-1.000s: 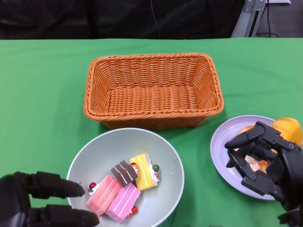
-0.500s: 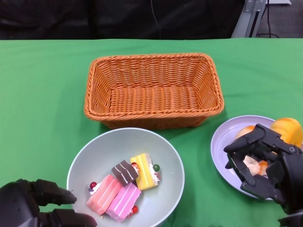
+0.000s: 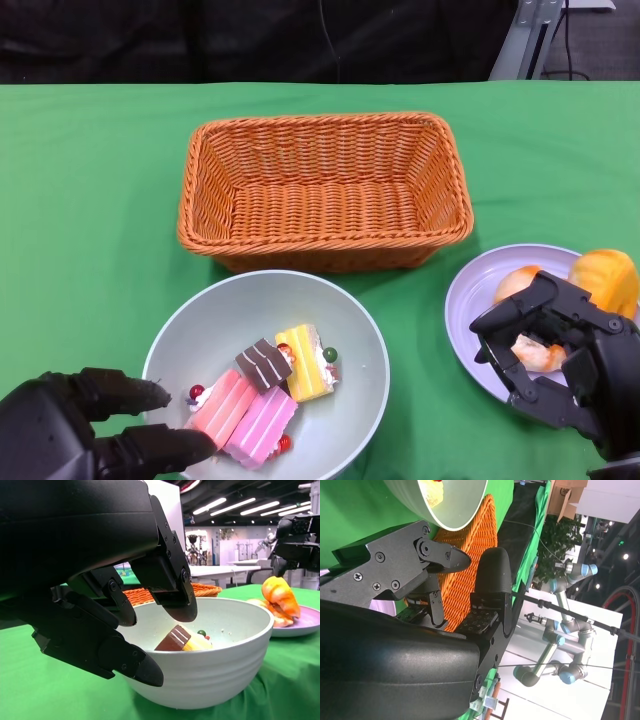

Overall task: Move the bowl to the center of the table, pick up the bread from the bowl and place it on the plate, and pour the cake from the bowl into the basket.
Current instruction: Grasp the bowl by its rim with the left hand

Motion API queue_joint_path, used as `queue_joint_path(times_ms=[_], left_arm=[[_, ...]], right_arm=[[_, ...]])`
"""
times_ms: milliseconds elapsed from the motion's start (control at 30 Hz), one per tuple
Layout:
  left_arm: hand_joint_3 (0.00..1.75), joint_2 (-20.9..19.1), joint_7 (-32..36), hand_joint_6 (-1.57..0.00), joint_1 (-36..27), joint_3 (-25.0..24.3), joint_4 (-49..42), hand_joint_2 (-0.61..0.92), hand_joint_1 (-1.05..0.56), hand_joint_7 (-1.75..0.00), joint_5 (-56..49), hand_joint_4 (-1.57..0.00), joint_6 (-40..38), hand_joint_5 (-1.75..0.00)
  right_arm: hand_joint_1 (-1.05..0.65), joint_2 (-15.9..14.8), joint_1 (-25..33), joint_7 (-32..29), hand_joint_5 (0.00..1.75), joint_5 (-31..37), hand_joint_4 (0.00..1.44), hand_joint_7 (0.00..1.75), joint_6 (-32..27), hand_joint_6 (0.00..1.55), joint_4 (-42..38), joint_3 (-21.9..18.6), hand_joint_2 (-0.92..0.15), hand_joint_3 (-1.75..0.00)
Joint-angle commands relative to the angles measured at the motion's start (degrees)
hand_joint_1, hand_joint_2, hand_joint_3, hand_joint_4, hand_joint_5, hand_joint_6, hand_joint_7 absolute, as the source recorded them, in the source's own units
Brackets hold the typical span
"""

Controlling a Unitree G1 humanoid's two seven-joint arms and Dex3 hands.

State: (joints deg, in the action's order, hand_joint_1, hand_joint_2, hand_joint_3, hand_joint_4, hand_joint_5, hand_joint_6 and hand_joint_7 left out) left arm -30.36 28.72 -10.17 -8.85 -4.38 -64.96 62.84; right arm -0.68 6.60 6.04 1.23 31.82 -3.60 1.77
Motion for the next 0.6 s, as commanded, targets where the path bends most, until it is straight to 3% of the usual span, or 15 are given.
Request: queue_joint_path(times_ms=[33,600], left_arm=[[0.0,-3.1,0.6,-0.95,-0.2,2.5,0.5,0.67,-0.4,0.0,0.9,-0.98,-2.0,0.0],[0.0,-7.5,0.9,-0.94,0.3,12.1,1.7,0.67,-0.46,0.0,2.9,-0.98,-11.7,0.0]], right_arm=[[-0.09,-0.3,0.2,-0.1,1.42,-0.3,0.72,1.11,0.4,0.76,0.1,-0.1,-0.69,-0.65],[-0.07,0.1,3.1,-0.7,1.41,-0.5,0.73,1.1,-0.4,0.76,3.3,0.8,-0.72,-0.6]])
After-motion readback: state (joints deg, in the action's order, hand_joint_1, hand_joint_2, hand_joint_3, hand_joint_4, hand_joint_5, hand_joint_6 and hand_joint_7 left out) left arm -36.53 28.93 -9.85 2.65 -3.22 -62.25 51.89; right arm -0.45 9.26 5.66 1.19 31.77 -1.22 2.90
